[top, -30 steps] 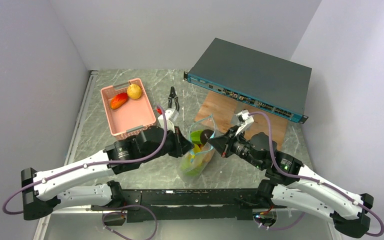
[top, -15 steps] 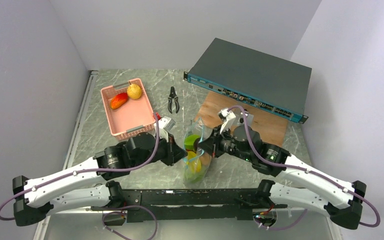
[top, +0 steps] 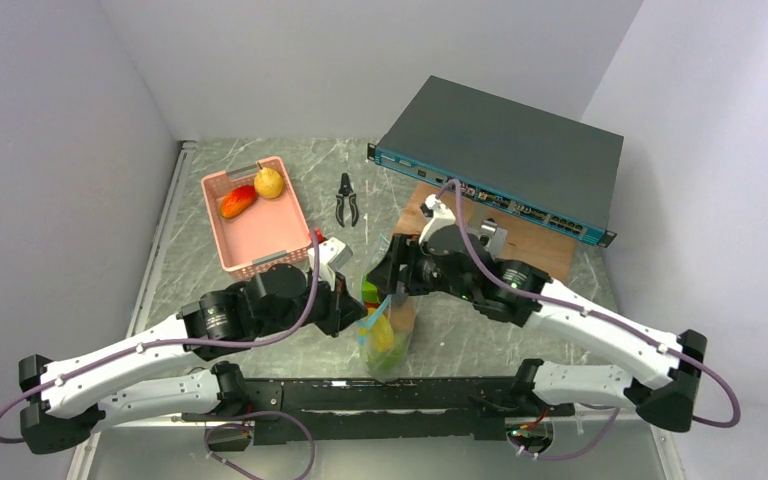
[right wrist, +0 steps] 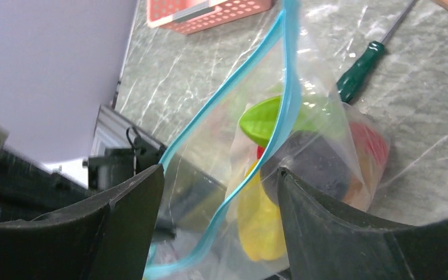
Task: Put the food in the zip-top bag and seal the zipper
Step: Adjust the zipper food storage bag at the center of the board, then zip the zipper food storage bag at the center of the board.
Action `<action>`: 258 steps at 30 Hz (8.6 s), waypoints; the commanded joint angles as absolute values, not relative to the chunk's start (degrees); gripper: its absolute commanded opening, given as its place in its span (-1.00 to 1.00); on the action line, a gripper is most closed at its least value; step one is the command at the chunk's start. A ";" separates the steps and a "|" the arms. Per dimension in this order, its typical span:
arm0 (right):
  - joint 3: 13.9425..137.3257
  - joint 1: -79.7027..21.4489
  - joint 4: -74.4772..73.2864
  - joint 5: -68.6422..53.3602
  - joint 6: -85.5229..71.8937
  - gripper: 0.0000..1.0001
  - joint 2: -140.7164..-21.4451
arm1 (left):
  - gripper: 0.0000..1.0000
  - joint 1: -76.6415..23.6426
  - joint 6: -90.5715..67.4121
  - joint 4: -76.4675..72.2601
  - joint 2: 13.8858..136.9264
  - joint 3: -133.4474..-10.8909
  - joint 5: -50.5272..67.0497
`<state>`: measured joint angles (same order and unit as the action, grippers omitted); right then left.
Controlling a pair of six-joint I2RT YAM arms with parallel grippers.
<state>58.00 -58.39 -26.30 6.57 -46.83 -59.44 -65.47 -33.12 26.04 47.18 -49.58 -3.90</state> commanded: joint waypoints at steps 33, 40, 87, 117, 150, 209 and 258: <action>68.29 -68.53 -29.05 22.09 -36.82 -0.98 -71.29 | -0.87 -65.80 -34.24 23.46 46.66 -53.12 -1.93; 62.12 -61.15 -16.95 6.42 -26.39 -1.00 -66.93 | 0.32 -65.76 -31.55 27.07 42.94 -55.38 -2.37; 61.37 -59.90 -22.95 -2.80 -17.86 0.15 -64.04 | -1.00 -41.72 18.81 28.31 58.26 -56.01 1.43; 52.27 -97.81 -6.19 65.01 -8.53 0.01 -73.01 | -1.00 -41.03 17.10 26.89 53.52 -54.61 0.41; 36.56 -47.80 7.67 -42.29 -14.35 -1.00 -54.04 | 0.85 -38.62 27.39 25.53 64.62 -63.79 54.60; 28.77 -47.76 13.98 -28.89 -24.87 -1.00 -42.68 | -0.26 -42.57 13.06 22.63 72.97 -67.29 60.01; 27.97 -48.67 -2.96 1.88 -27.37 -1.00 -25.49 | -1.00 -40.91 18.30 32.78 76.17 -71.77 53.43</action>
